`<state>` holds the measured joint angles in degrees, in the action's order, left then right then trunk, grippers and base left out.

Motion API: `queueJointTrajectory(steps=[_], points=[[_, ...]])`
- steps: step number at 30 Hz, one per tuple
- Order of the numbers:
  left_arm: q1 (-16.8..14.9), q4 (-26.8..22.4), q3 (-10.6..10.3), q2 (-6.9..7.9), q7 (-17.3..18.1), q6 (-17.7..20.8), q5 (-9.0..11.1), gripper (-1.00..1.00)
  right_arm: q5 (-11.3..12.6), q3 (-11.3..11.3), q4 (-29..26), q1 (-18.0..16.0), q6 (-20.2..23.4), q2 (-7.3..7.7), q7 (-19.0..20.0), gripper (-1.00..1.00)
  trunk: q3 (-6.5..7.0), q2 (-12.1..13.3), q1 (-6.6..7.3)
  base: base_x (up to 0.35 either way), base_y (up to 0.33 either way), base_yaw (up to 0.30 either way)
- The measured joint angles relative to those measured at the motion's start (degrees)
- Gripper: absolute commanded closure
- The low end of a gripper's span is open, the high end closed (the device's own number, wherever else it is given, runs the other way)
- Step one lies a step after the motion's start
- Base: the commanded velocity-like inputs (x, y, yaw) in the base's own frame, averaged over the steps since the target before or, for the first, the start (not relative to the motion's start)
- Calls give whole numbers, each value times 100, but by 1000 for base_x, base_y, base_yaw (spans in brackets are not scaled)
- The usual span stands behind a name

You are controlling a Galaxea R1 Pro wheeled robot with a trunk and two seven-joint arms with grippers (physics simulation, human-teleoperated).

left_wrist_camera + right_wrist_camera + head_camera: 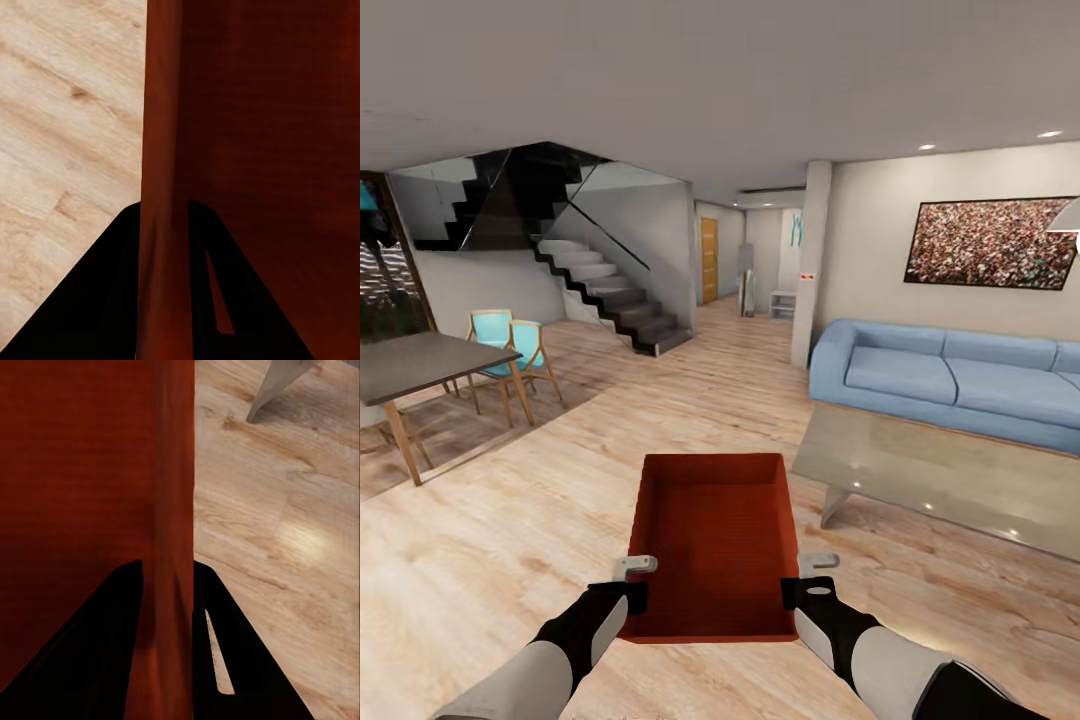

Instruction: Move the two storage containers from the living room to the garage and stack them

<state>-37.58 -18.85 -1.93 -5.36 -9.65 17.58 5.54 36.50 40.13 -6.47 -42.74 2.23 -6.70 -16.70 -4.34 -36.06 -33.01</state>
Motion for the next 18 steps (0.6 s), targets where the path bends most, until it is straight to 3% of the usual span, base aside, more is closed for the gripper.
queueJointTrajectory(steps=[7,18], points=[[0,0,-1,-1,0,-1,1,100,6,6,-1,0,-1,2,1,100,0,0,0,7,0,246],[-1,3,5,-3,5,-12,-3,100,24,25,-6,1,-10,9,4,100,0,-1,3,289,0,11]])
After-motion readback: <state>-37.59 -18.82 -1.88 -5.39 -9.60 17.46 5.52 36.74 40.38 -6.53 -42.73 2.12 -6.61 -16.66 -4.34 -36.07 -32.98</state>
